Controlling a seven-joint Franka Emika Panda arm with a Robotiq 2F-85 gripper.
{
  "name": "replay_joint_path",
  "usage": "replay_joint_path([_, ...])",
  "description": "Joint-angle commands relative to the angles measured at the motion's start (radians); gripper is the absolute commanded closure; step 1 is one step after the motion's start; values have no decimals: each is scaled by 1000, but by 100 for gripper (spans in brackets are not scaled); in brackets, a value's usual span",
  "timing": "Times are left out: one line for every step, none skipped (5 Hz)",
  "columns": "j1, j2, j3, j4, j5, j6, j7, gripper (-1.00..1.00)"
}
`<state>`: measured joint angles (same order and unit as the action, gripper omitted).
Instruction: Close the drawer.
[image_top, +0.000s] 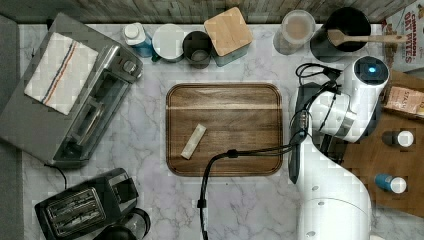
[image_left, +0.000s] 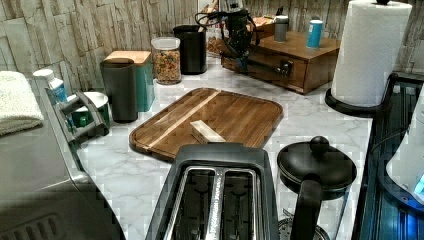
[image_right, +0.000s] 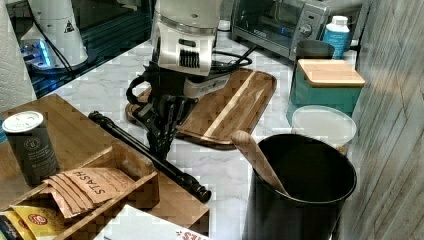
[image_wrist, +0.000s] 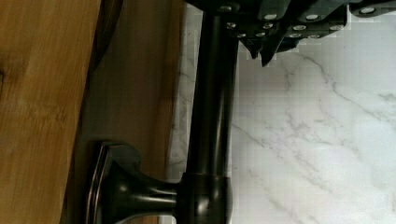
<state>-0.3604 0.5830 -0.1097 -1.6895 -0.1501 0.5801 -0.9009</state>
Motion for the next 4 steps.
replay_joint_path([-141, -57, -168, 72, -63, 96, 24, 100])
replay_joint_path([-141, -57, -168, 72, -63, 96, 24, 100])
replay_joint_path([-131, -55, -180, 72, -55, 97, 20, 100])
replay_joint_path([-118, -53, -196, 72, -44, 99, 14, 100])
